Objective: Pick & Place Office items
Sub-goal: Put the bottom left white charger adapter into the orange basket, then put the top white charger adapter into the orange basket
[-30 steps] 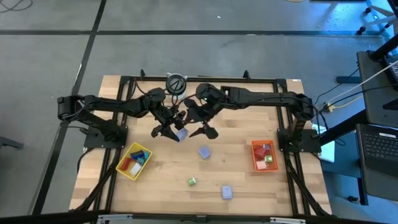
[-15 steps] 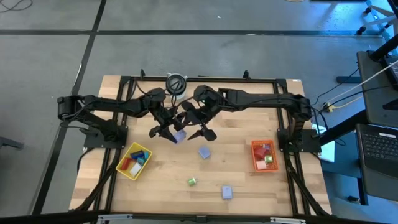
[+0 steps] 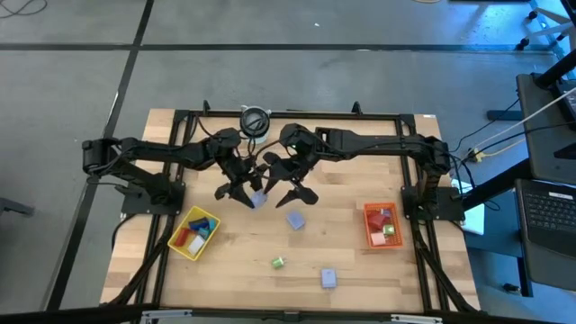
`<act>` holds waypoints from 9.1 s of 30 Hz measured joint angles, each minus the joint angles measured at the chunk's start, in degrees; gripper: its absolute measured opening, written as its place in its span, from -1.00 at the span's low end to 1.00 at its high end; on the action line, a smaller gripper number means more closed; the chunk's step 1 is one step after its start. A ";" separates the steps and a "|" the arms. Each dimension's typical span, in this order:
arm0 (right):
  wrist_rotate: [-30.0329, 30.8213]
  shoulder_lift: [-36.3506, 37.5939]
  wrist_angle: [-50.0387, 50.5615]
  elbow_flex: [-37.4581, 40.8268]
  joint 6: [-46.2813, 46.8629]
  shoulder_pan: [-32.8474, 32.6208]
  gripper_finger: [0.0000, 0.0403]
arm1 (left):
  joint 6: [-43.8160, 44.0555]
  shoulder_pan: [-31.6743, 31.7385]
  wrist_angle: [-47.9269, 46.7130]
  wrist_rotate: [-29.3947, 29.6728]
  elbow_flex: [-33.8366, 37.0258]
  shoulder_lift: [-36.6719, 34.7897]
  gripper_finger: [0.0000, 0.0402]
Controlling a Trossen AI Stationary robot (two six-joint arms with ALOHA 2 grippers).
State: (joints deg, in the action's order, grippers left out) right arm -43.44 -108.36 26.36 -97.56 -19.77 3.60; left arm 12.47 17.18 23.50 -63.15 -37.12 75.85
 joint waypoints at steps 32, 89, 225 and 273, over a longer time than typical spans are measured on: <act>73.62 9.35 4.08 -1.47 -13.54 -5.11 0.20 | 17.98 11.32 46.28 48.01 14.79 -16.74 0.03; 77.77 -3.17 -38.71 -1.36 -37.09 -6.40 -0.40 | 33.83 13.71 50.43 36.48 15.13 -15.21 0.04; 77.60 24.51 56.24 31.00 113.82 -44.01 0.29 | 26.90 18.11 32.79 12.28 15.21 -28.08 0.00; 46.97 -5.16 13.69 13.89 68.31 -16.40 0.50 | 22.17 25.40 14.19 6.49 15.21 -37.46 0.00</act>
State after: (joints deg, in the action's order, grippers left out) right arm 3.53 -113.52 40.05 -83.67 48.54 -12.80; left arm 34.64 42.59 37.69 -56.66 -21.91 38.39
